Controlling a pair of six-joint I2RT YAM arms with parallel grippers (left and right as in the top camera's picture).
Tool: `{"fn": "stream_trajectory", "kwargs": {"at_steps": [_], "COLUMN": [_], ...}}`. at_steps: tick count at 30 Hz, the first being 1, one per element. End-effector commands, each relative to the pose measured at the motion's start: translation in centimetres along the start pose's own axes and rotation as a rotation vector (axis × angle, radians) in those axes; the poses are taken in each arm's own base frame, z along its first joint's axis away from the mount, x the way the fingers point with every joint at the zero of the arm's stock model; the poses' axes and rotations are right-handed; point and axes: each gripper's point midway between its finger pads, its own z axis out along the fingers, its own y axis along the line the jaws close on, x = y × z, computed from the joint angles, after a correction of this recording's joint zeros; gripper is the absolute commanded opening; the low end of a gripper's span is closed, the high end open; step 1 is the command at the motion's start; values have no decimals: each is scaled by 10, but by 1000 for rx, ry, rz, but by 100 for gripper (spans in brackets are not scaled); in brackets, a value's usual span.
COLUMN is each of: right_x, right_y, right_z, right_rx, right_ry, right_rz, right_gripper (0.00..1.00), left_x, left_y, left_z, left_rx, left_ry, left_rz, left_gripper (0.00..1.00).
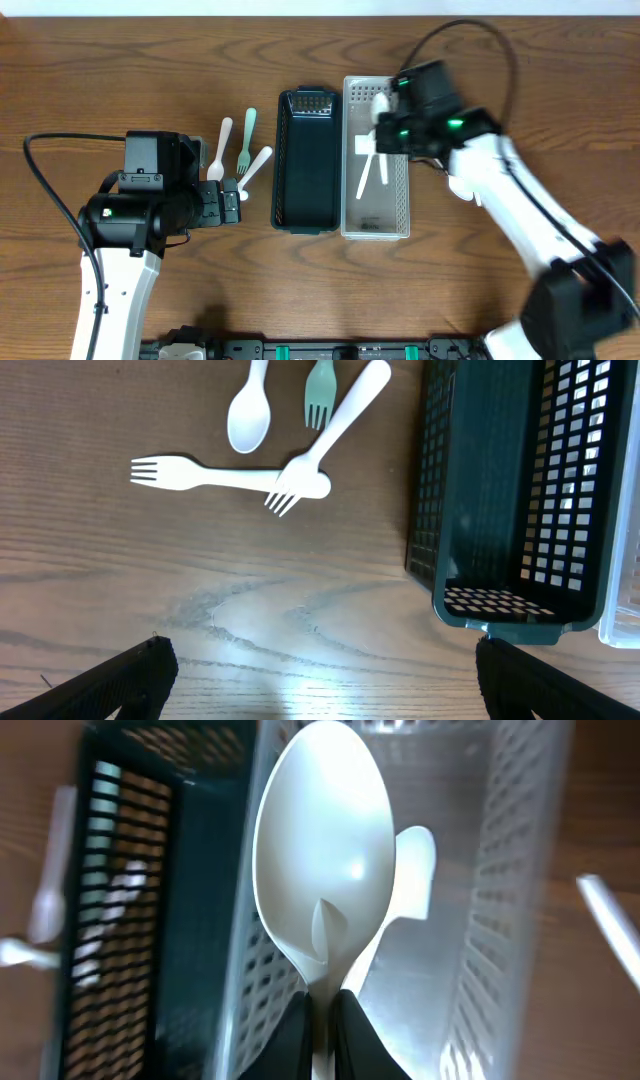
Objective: Pack container
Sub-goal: 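Carry the spoon into the clear tray and release it, then grasp a third white spoon with the right gripper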
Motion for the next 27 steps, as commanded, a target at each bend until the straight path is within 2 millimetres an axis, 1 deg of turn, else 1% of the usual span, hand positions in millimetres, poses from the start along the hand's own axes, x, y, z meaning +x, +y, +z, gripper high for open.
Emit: {"fn": "stream_trajectory", "kwargs": {"at_steps": [1,2,3,4,6,7,9,11,13,14,15,18,19,21,22,24,27], "right_x": [11,13,14,15,8,2,-14,-28,-43,-49,-52,-55,-54,-50,-47,-38,-23], "right_y": [-16,-16,-17,-18,-18,-17,-18,-30,-58,-76,-93,-141,-162,-193,-203,-221,-237], "right_z": [30,35,37,37,31,24,4,-19,-44,-57,-65,-75,-76,-71,-68,-55,-33], "right_rx": [104,106,108,108,101,96,89,124,219,276,319,395,412,411,399,359,308], "right_ry": [23,32,39,44,25,7,-43,-101,-157,-174,-175,-144,-131,-102,-86,-42,29], "right_rz": [27,25,25,12,-51,-90,-159,-201,-211,-223,-238,-240,-202,-128,-99,-43,12], "right_gripper": [20,28,30,30,34,39,49,55,60,63,63,65,66,66,66,61,56], "left_x": [-3,-3,-3,-3,-3,-3,-3,-3,-3,-3,-3,-3,-3,-4,-4,-4,-4], "left_y": [2,2,2,2,2,2,2,2,2,2,2,2,2,2,2,2,2], "left_z": [-3,-3,-3,-3,-3,-3,-3,-3,-3,-3,-3,-3,-3,-3,-3,-3,-3], "left_rx": [-13,-13,-13,-13,-13,-13,-13,-13,-13,-13,-13,-13,-13,-13,-13,-13,-13], "left_ry": [-8,-8,-8,-7,-7,-8,-8,-8,-8,-7,-8,-8,-8,-8,-8,-9,-9], "left_rz": [13,13,13,13,13,13,13,13,13,13,13,14,14,14,14,14,14], "left_gripper": [98,98,98,98,98,98,98,98,98,98,98,98,98,98,98,98,98]}}
